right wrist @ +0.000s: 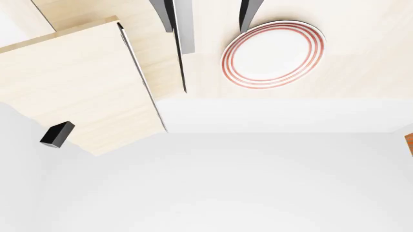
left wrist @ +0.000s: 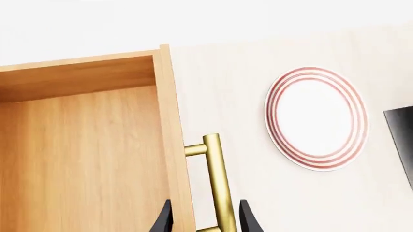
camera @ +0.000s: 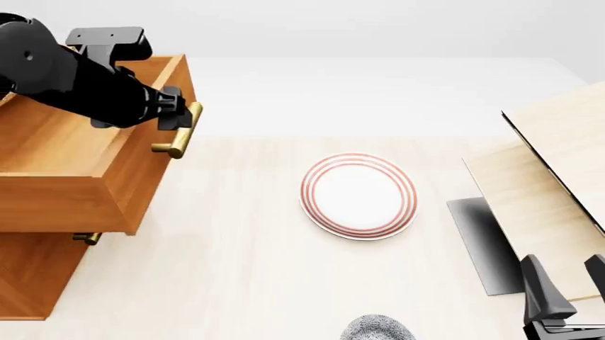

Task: Open the top drawer of the cabinet and put the bowl in it.

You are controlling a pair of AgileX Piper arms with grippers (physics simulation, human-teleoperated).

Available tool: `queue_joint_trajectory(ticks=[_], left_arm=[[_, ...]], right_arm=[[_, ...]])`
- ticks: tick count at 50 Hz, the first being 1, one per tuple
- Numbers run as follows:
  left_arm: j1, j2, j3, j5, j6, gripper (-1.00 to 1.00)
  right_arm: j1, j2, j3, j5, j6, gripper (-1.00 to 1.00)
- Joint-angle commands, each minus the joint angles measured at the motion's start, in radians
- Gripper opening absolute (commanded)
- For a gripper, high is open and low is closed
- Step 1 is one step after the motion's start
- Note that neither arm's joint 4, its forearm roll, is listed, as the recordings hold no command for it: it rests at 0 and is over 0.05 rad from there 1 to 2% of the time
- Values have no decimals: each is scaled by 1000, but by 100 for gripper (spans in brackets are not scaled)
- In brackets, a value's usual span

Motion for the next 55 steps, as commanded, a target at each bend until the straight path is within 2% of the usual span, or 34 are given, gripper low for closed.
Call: queue_joint_trajectory(ticks=[1,10,19,20,21,22,24,25,29,37,55], left_arm=[[-54,11,-15,-3,-9,100],[-106,25,-18,-13,-32,100],[-122,35,-18,-13,-33,100],[-156,42,-24,-17,-45,100],[-219,50,-30,-29,-94,100],[-223,50,-24,-32,-105,100],[-145,37,-13,-15,-38,100],[-191,46,-17,-21,-74,100],[-135,26,3,-15,-40,100],[-63,-37,42,-1,-16,100],[-8,-121,69,42,19,100]], right_arm=[[0,-2,1,1,0,100],[-1,-2,1,1,-1,100],[-1,-2,1,1,0,100],[-1,-2,1,1,0,100],[0,-2,1,1,-1,100],[-1,-2,1,1,0,100],[-1,-2,1,1,0,100],[-1,-2,1,1,0,100],[0,-2,1,1,0,100],[-1,-2,1,1,0,100],[0,-2,1,1,0,100]])
